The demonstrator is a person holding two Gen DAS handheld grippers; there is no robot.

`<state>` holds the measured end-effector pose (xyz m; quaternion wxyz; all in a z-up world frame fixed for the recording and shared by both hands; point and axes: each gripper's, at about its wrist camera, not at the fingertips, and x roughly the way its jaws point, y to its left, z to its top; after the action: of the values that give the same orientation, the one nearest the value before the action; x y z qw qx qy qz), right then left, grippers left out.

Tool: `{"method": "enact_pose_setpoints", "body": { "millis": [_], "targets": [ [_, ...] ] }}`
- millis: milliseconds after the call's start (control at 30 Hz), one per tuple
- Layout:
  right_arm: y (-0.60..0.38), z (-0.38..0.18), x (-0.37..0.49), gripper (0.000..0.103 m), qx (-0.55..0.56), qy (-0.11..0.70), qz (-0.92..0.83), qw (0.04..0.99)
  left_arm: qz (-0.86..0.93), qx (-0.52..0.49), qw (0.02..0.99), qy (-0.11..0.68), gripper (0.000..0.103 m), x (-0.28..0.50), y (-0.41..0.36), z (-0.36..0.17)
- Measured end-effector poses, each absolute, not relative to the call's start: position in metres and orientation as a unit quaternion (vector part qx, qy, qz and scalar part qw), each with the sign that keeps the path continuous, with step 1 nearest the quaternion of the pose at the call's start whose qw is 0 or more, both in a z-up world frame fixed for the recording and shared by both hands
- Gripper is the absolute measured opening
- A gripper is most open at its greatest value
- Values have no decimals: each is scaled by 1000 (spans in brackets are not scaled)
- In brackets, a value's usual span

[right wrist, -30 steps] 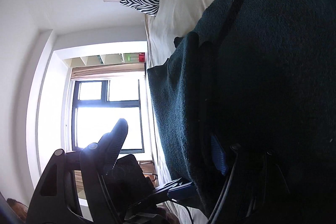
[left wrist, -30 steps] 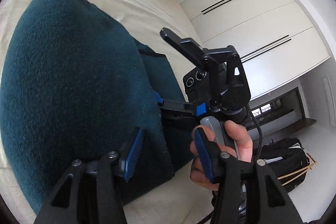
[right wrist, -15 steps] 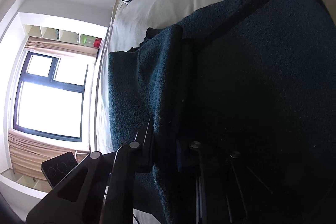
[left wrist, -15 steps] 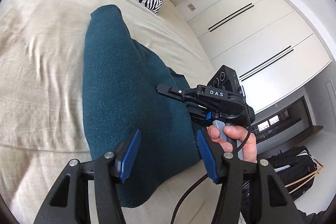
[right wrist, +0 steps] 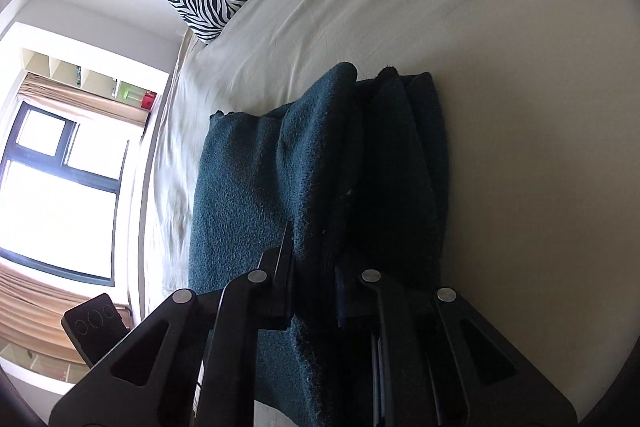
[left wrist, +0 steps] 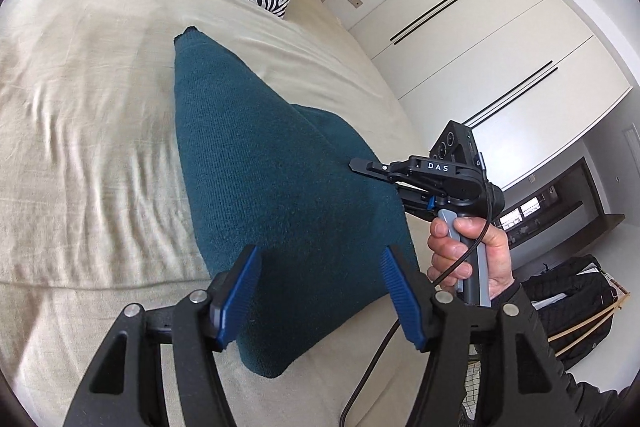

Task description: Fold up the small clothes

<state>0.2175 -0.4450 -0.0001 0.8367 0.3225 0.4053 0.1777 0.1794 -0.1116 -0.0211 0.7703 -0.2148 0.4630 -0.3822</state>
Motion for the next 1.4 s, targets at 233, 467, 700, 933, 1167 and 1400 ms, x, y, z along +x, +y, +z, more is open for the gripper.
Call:
{"method": "enact_pose_setpoints", "body": {
  "millis": [233,467,700,933,1167,1400],
  "targets": [
    [-459,12,215,13,330,395,164,842,-389,-200,772,461,65,178,-118,-16],
    [-474,-38,220,13,373,409,172,815,-384,-174,785,454,65,188,-131,-9],
    [-481,-55,208,13,404,376,195,811,-361,-118,827,415,65,229,-163,11],
    [-494,-33,187,23,378,358,157,839,-333,-48,838,431,64,287,-205,-5],
    [-486,21,201,38,376,303,189,855,-315,-24,835,450,63,294,-216,-34],
    [-435,-5,273,36,356,375,170,839,-322,-47,830,453,63,296,-211,-43]
  ]
}}
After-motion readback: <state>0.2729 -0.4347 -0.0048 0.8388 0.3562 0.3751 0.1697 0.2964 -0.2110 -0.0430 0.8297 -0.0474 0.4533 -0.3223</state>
